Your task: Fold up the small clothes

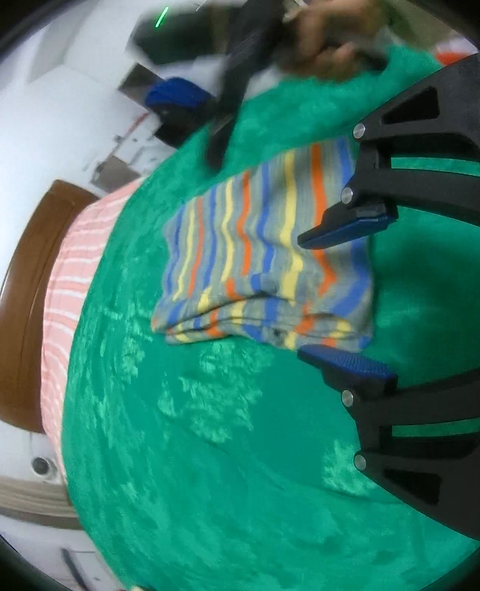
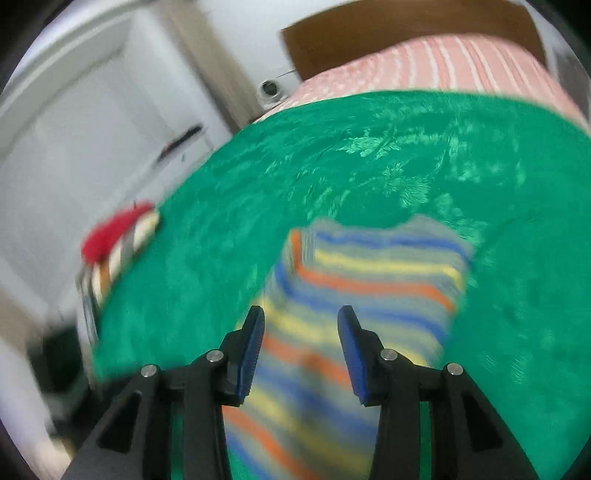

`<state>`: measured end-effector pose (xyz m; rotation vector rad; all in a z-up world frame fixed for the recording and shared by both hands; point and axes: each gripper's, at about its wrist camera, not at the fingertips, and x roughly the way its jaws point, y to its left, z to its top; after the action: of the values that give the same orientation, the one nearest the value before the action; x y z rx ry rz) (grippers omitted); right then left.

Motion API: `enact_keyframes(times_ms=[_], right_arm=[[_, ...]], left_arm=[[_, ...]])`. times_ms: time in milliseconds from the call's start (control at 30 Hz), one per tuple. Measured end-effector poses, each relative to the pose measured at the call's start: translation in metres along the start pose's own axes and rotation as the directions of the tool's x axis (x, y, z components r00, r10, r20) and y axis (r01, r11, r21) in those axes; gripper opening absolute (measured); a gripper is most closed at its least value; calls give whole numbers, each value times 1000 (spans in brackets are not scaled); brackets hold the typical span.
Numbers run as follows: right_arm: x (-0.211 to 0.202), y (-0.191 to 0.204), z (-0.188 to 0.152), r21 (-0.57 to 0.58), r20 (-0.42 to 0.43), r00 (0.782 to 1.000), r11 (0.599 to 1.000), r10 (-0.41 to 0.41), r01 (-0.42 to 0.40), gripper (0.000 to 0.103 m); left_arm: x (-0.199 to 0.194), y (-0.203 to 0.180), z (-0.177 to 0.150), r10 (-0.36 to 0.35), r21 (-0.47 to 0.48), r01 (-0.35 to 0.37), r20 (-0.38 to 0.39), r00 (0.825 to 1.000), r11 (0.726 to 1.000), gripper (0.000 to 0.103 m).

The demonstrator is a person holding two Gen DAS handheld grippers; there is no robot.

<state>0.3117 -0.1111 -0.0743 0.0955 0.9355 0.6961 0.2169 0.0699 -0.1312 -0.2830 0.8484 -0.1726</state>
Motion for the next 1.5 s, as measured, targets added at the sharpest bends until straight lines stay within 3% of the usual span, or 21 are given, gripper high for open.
enact_keyframes(times_ms=[33, 67, 133, 200, 267, 333, 500, 600, 700, 800, 867, 900, 933, 1000, 1167, 1200, 1233, 1267, 1300, 1400, 1500], right_arm=[[-8, 6, -19, -53, -23, 1000, 999, -6, 5, 43], [-11, 5, -30, -74, -39, 999, 997, -3, 0, 43], [-3, -3, -69, -78, -141, 990, 997, 0, -11, 41], [10, -12, -94, -66, -222, 973, 996, -66, 53, 40], [-3, -7, -99, -79, -156, 984, 994, -83, 71, 40], [-22, -3, -93, -63, -91, 994, 997, -53, 48, 40], [-54, 4, -79, -57, 41, 999, 998, -30, 32, 41], [-53, 5, -85, -54, 46, 998, 998, -38, 40, 41], [-48, 0, -98, -58, 9, 997, 995, -75, 76, 41], [-50, -15, -110, -23, -9, 994, 993, -113, 113, 41], [-54, -28, -108, 7, 1, 992, 992, -125, 125, 48], [-55, -34, -103, 29, 10, 993, 992, -121, 120, 59], [-57, -41, -98, 60, 27, 994, 992, -109, 107, 63], [-54, -59, -81, 154, 83, 995, 987, -53, 39, 68], [15, -116, -42, 407, 61, 994, 908, 87, -104, 68], [36, -124, -38, 453, 30, 993, 884, 113, -114, 64], [48, -126, -36, 469, 18, 992, 875, 125, -118, 56], [61, -121, -33, 461, 13, 993, 880, 119, -112, 36], [67, -112, -29, 432, -6, 997, 899, 81, -71, 29], [61, -56, -15, 192, -5, 986, 967, -169, 167, 25], [36, -10, -7, 28, 103, 968, 973, -229, 227, 24]], left_arm=[[13, 2, 3, 44, 2, -44, -21, 999, 999, 18], [30, 10, 8, 86, -3, -86, -61, 994, 996, 8], [38, 21, 12, 71, -50, -76, -100, 992, 996, 10], [25, 21, 15, 53, -52, -59, -107, 993, 997, 11], [5, 19, 23, 48, -31, -50, -59, 997, 998, 14], [-2, 18, 35, -1, -20, 0, -34, 999, 1000, 30], [38, -8, 67, -29, 72, 37, -106, 994, 997, 32], [77, -8, 67, 86, 103, -67, -187, 979, 992, 4], [76, 12, 62, 65, 15, -63, -185, 981, 998, 5], [53, 18, 64, 92, 4, -92, -140, 986, 996, 11], [35, 33, 69, 88, -59, -93, -95, 992, 994, 48], [30, 42, 74, 22, -111, -30, -74, 997, 993, 78], [31, 47, 76, -13, -135, 4, -71, 997, 991, 96], [48, 49, 81, -69, -147, 50, -123, 990, 988, 97], [102, 33, 80, 40, -6, -43, -263, 964, 999, 96], [105, 27, 80, 61, 25, -57, -250, 966, 998, 85], [106, 20, 80, 63, 62, -50, -236, 970, 997, 51], [106, 14, 79, 42, 79, -23, -240, 970, 997, 28], [107, 8, 79, 11, 81, 10, -261, 965, 997, 16], [82, -6, 83, 57, 135, -32, -184, 981, 990, 15], [45, -11, 93, 30, 134, -16, -105, 994, 991, 15]])
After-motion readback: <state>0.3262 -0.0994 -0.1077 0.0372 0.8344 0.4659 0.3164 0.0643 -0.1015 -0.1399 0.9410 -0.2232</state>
